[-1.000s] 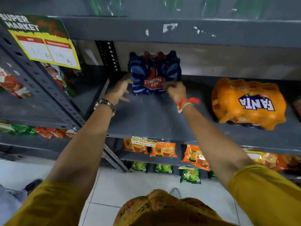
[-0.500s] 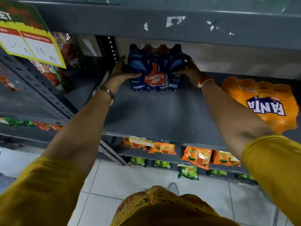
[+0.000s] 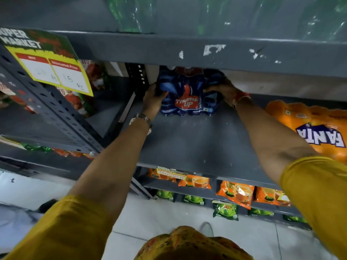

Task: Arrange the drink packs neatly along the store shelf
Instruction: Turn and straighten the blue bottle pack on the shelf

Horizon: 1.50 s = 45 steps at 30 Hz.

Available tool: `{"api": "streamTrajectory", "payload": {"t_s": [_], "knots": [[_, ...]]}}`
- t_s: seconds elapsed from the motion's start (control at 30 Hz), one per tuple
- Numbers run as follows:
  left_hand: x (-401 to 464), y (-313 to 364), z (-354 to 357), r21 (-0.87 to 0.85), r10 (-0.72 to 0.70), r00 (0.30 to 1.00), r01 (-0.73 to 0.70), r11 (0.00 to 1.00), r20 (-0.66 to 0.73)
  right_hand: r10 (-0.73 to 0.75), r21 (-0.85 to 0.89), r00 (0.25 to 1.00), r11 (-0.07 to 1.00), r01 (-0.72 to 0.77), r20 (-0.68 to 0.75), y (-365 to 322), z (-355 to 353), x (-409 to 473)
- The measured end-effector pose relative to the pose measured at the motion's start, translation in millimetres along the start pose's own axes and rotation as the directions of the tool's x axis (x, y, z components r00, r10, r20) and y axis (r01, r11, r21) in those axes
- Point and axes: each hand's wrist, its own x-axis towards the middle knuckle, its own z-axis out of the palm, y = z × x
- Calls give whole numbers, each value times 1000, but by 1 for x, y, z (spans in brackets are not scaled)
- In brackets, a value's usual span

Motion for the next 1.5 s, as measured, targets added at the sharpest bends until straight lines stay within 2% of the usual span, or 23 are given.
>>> {"api": "streamTrajectory", "payload": {"t_s": [0.2,0.33,0.47,0.53,0.7,0.77,0.9,1.0,1.1,1.2,1.33,1.43,1.5], "knots": [[-21,23,1,54,-50,998,51,997,-32,41,16,991,999,-39,-125,12,4,-22],[-37,39,13,-21,-81,997,81,997,11,35,-107,984,993,-54,-174,19,10,-37],[-53,41,32,-129,-114,992,120,984,54,18,-86,993,996,-28,-119,20,18,-63],[-64,40,43,-209,-69,995,81,974,66,-25,-124,993,992,11,-114,23,24,-75],[-81,28,51,-417,-18,992,-37,908,-128,-31,-112,999,993,27,-35,28,52,-97],[-86,20,46,-320,19,983,-77,944,-181,-21,-99,1000,995,22,2,27,69,-103],[-89,10,39,26,154,950,-152,988,-273,15,-65,995,998,-8,97,22,94,-103],[-84,12,28,119,204,937,-176,977,-285,46,-8,993,999,-45,108,18,94,-100],[-80,17,24,129,242,938,-215,968,-249,87,103,992,992,-78,-91,15,79,-93],[-75,22,14,131,232,946,-207,970,-224,111,176,941,983,-57,-319,21,58,-74],[-55,28,-18,207,172,984,-157,966,-55,96,119,888,992,-47,-450,18,37,-61],[-41,38,-34,220,117,987,-139,965,107,60,65,901,997,-35,-430,5,30,-58],[-34,43,-40,201,85,979,-122,972,184,49,-20,930,998,-60,-364,0,26,-54]]}}
